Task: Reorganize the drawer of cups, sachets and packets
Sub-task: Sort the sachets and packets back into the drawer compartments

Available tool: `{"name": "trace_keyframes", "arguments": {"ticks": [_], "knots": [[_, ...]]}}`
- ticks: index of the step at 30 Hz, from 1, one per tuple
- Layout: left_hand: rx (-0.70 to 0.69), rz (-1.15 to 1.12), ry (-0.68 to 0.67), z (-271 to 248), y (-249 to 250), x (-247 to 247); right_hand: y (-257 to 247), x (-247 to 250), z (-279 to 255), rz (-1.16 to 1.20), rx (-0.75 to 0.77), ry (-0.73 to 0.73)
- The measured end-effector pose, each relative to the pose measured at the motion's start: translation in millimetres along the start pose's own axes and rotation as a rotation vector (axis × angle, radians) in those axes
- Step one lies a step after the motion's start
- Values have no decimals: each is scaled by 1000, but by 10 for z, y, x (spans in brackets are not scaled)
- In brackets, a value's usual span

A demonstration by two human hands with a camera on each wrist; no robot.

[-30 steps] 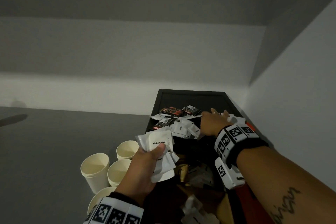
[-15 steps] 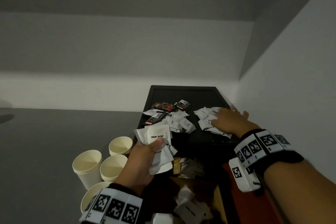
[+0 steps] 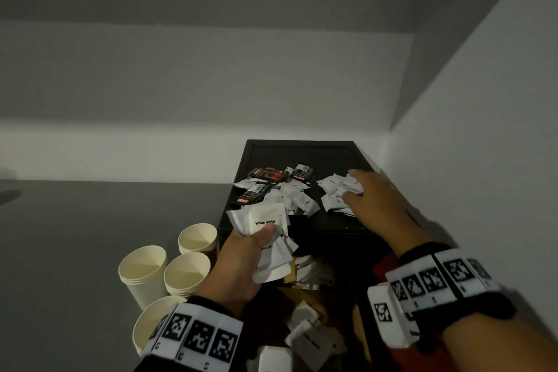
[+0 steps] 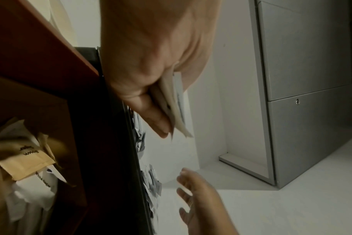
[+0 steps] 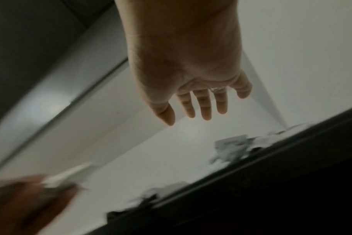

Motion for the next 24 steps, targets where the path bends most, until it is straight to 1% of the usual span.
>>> {"name": "trace_keyframes", "arguments": {"ticks": [1,2,4,5,6,7,9,12,17,20,24], "knots": [[-6,-4,5,0,-6,-16,-104,-52,-106,109,26,-26],[-15,-14,-1,5,-9,-44,-207,-146,-226,223,39,-105],[-31,-37,-27,-5,-23,-120,-387,-403,-480,439,24,-325],[-38,-46,-41,-17,-34,-156,-446,-529,-591,504,8,-420],[-41,-55,-41,-28,-48,-178,-492,-635,-684,547,2,-485],[-36,-72,-41,-39,-64,-210,-515,-718,-747,579,6,-512],[-15,-124,-54,-50,-99,-263,-515,-795,-800,636,37,-464],[55,-174,-29,-75,-138,-274,-457,-777,-811,703,59,-373],[27,-260,-56,-97,-109,-285,-401,-698,-845,778,105,-324],[6,-275,-74,-101,-108,-297,-359,-694,-861,837,91,-258],[-2,-222,-153,-130,-137,-358,-297,-674,-847,923,32,-199]]}}
Point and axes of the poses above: each hand's wrist, its own z-axis towards the middle knuckle, its own x-axis out of the back of the hand, y = z × x, the point moved 6 cm from there along z, towards the middle knuckle, and after that the axes turned 12 degrees about -y, right-handed, at the moved point
